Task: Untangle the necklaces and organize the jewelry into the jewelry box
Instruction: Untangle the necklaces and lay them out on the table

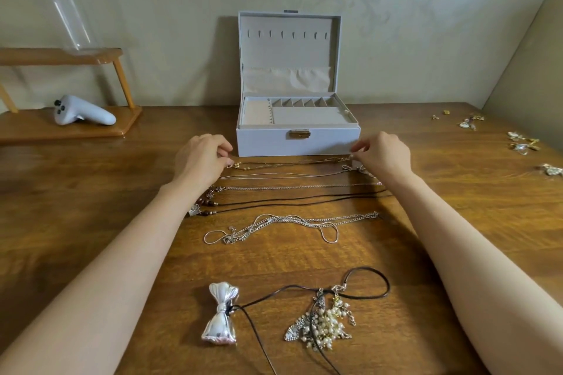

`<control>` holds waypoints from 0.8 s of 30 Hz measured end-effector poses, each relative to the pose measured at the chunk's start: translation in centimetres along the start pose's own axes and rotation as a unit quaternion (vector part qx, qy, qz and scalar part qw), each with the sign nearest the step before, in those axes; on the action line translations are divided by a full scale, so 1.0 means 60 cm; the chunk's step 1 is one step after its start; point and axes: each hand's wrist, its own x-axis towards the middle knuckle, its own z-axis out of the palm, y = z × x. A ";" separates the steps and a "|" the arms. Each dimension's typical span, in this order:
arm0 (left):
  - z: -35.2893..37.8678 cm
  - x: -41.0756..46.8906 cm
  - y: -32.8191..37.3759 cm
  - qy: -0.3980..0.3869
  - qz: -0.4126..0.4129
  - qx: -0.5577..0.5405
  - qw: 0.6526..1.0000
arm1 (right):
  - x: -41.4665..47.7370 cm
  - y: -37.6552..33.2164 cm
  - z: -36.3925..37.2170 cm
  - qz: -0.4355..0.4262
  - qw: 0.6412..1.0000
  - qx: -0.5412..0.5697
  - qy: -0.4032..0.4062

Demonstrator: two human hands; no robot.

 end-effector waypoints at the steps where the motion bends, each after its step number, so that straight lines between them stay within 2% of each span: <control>1: -0.008 -0.001 0.006 0.010 0.009 0.004 1.000 | -0.004 -0.007 -0.010 -0.009 1.000 -0.001 0.005; 3: -0.028 -0.008 0.028 0.024 0.033 0.010 0.999 | -0.017 -0.030 -0.033 -0.049 0.999 0.020 0.009; 5: -0.052 -0.029 0.058 -0.001 0.050 -0.015 0.999 | -0.046 -0.058 -0.057 -0.110 0.991 0.071 -0.026; 8: -0.081 -0.087 0.093 -0.150 0.101 -0.079 0.980 | -0.114 -0.085 -0.087 -0.226 0.947 0.131 -0.187; 11: -0.100 -0.144 0.113 -0.344 0.167 -0.165 0.909 | -0.174 -0.088 -0.099 -0.299 0.864 0.159 -0.373; 14: -0.102 -0.170 0.123 -0.438 0.183 -0.215 0.853 | -0.200 -0.080 -0.092 -0.290 0.803 0.222 -0.471; 20: -0.104 -0.177 0.128 -0.515 0.190 -0.192 0.813 | -0.202 -0.072 -0.097 -0.327 0.746 0.224 -0.536; 24: -0.095 -0.181 0.127 -0.514 0.194 -0.162 0.820 | -0.216 -0.081 -0.094 -0.350 0.728 0.196 -0.556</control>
